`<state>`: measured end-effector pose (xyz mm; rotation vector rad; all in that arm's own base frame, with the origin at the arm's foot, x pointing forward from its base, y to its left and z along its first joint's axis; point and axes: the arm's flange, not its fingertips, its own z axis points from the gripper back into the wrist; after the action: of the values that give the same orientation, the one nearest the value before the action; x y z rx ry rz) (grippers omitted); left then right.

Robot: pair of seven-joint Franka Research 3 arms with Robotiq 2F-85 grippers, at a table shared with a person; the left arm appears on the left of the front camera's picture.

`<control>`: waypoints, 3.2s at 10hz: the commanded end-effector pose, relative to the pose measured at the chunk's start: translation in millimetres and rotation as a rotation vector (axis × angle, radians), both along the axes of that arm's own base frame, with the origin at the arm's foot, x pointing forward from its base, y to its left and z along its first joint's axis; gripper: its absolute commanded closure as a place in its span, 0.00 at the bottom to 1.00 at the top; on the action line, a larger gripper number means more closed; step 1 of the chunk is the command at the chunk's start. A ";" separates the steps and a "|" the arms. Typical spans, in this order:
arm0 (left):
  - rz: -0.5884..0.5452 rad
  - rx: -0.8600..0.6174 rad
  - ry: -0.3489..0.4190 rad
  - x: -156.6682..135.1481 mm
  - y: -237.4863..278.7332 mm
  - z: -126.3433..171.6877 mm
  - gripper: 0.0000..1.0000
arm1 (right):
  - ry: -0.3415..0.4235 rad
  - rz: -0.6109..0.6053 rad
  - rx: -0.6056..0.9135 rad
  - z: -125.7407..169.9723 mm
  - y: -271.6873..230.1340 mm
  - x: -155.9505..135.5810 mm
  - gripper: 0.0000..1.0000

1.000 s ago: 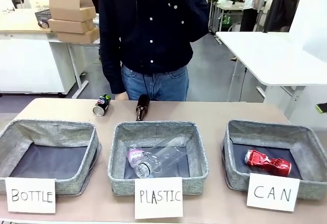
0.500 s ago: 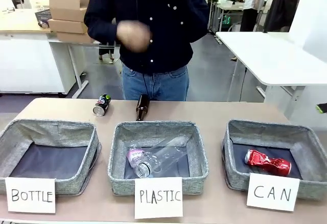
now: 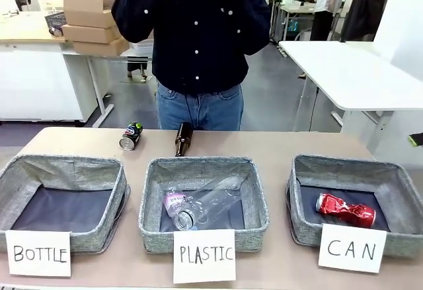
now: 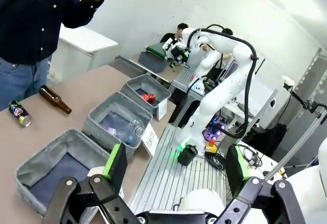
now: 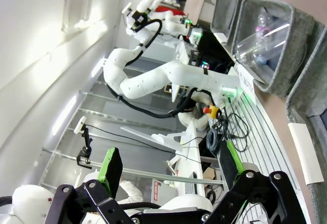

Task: Sort the can waste into the basket.
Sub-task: Pick up the can waste from the table and place it in the right Fabric basket.

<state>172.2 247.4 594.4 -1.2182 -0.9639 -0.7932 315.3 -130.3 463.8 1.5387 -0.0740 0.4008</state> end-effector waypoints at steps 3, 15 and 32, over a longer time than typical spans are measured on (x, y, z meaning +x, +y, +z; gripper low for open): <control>0.010 0.003 0.014 -2.4 0.8 -0.5 0.00 | -0.018 0.008 -0.004 0.5 -2.3 -0.4 0.00; 0.010 0.003 0.014 -2.4 0.8 -0.5 0.00 | -0.018 0.008 -0.004 0.5 -2.3 -0.4 0.00; 0.081 0.927 0.016 299.3 -411.2 -145.2 0.00 | -0.018 0.008 -0.004 0.5 -2.3 -0.4 0.00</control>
<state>493.2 -166.7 430.3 -0.3559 -0.4695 -0.9344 315.5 -129.6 463.5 1.5381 -0.0706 0.4029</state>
